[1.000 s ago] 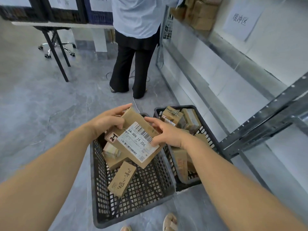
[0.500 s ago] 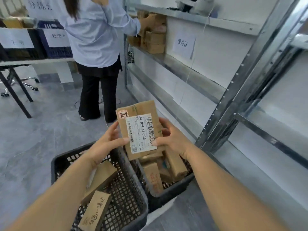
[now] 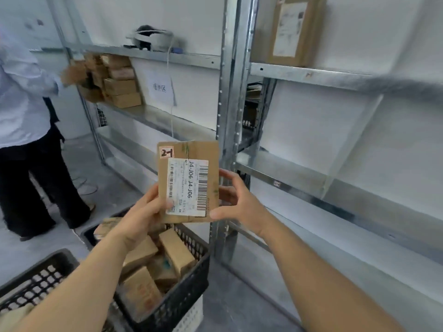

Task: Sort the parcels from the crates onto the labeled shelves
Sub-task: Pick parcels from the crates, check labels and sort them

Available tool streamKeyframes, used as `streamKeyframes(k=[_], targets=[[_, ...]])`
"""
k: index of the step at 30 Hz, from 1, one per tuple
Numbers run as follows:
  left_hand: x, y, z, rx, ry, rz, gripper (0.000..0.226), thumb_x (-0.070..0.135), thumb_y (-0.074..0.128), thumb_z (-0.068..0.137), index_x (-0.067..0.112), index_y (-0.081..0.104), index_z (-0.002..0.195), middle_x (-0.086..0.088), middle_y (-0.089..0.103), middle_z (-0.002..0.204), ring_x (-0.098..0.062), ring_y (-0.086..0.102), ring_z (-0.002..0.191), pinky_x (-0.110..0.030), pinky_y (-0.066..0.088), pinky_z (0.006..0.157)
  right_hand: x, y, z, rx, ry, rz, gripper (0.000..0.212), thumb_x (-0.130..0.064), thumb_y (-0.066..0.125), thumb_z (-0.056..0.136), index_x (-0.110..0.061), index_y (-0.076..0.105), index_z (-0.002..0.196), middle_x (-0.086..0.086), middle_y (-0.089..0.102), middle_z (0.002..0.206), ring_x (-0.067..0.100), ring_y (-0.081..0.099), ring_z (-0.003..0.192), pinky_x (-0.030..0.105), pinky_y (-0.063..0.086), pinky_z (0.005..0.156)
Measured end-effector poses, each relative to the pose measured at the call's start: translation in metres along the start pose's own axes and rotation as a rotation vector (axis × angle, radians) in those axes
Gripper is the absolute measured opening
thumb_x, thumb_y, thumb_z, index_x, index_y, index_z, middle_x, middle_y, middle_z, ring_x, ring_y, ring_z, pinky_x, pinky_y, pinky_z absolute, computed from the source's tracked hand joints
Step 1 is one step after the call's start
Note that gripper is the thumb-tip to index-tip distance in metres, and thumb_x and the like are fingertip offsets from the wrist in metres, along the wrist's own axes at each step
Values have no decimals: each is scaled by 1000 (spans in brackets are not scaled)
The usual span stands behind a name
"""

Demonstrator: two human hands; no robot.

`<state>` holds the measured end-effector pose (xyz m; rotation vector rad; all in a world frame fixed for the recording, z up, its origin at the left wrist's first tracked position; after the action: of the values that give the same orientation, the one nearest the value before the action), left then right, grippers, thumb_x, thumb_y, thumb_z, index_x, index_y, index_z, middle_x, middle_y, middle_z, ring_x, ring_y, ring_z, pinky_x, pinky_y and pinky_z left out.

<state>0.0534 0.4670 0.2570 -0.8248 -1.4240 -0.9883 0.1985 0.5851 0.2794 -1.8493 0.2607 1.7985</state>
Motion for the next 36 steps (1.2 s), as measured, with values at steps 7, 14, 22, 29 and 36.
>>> streamKeyframes(k=[7, 14, 22, 29, 36], targets=[[5, 131, 48, -188, 53, 78, 91, 42, 78, 52, 21, 45, 134, -1, 68, 119, -23, 65, 109, -29, 54, 86, 6, -120, -71, 253, -41, -74, 94, -19, 82, 59, -46, 35, 136, -6, 60, 126, 13, 63, 110, 39, 54, 94], [36, 245, 68, -368, 141, 191, 86, 50, 77, 55, 37, 43, 133, 6, 68, 118, -18, 65, 108, -36, 52, 92, -11, -216, -150, 458, -76, -83, 84, -6, 79, 66, -51, 40, 125, -3, 60, 124, 12, 62, 110, 35, 55, 92], [73, 324, 95, -437, 259, 297, 58, 53, 60, 75, 55, 39, 129, 15, 60, 126, -6, 56, 117, -32, 44, 101, -42, -283, -228, 689, -114, -174, 86, -20, 80, 62, -47, 37, 132, -8, 63, 120, 10, 64, 107, 27, 55, 88], [76, 351, 103, -328, 421, 539, 58, 34, 63, 89, 33, 38, 142, 8, 53, 135, -7, 50, 118, -27, 40, 96, -44, -298, -253, 777, -97, -235, 87, -11, 82, 68, -46, 36, 133, -7, 62, 122, 10, 62, 110, 32, 54, 93], [72, 314, 131, -211, 488, 717, 64, 44, 67, 83, 29, 40, 139, 10, 51, 136, -3, 48, 114, -29, 42, 97, -37, -286, -204, 772, -88, -246, 85, -22, 79, 59, -50, 37, 128, -8, 64, 119, 12, 62, 111, 42, 53, 96]])
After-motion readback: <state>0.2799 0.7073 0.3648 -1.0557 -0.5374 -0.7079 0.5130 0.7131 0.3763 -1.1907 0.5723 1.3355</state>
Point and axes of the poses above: each hand's wrist, its own z-axis towards the middle knuckle, its own y-axis out of the palm, x = y × z, the point moved 8 cm from there along z, towards the middle knuckle
